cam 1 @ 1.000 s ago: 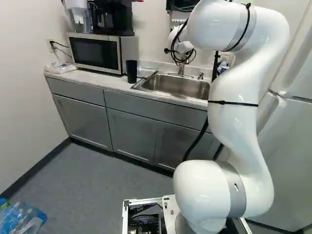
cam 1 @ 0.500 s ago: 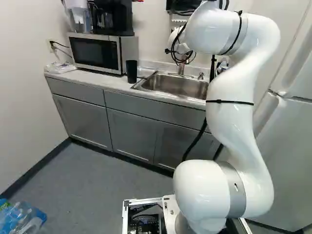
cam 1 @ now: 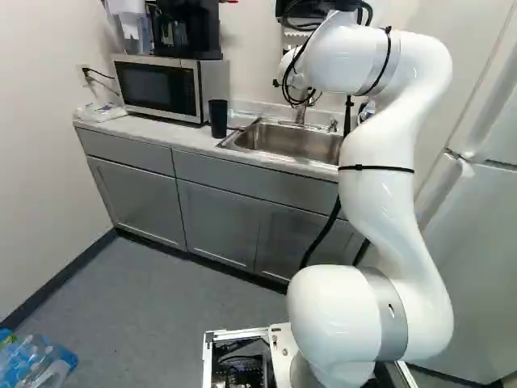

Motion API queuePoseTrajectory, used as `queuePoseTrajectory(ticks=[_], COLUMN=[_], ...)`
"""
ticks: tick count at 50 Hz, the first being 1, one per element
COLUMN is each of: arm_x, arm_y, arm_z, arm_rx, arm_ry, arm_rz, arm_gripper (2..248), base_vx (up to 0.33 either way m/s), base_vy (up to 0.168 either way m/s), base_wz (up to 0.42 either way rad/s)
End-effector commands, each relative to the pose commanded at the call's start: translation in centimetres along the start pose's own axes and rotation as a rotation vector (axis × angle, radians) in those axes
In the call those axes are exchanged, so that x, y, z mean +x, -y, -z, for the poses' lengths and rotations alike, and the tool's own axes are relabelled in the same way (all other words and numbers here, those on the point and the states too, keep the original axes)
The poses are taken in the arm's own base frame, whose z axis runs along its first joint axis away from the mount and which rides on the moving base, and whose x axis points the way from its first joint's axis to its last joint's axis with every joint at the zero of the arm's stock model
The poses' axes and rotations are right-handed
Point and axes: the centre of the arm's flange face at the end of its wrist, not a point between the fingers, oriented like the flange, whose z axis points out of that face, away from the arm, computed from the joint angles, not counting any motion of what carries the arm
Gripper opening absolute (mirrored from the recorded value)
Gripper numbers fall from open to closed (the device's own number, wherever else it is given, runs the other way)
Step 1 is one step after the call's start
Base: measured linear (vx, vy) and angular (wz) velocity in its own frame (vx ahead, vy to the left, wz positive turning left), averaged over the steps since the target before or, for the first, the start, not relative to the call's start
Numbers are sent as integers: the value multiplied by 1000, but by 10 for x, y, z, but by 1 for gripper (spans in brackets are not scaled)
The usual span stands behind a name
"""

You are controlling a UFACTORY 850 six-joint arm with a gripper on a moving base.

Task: Rinse the cup and place it in the tray

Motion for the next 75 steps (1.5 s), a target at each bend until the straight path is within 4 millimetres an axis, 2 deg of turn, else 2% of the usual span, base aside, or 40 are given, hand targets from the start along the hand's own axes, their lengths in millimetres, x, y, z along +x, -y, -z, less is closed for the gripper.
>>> queuePoseTrajectory(ticks=[35, 75], arm_x=[8, 5], arm_y=[0, 0], arm_z=[0, 0], arm_rx=[0, 0], arm_ry=[-91, -58], arm_rz=[0, 1], arm_gripper=[247, 247], base_vx=[0, 0], base_vy=[0, 0], base_wz=[0, 0])
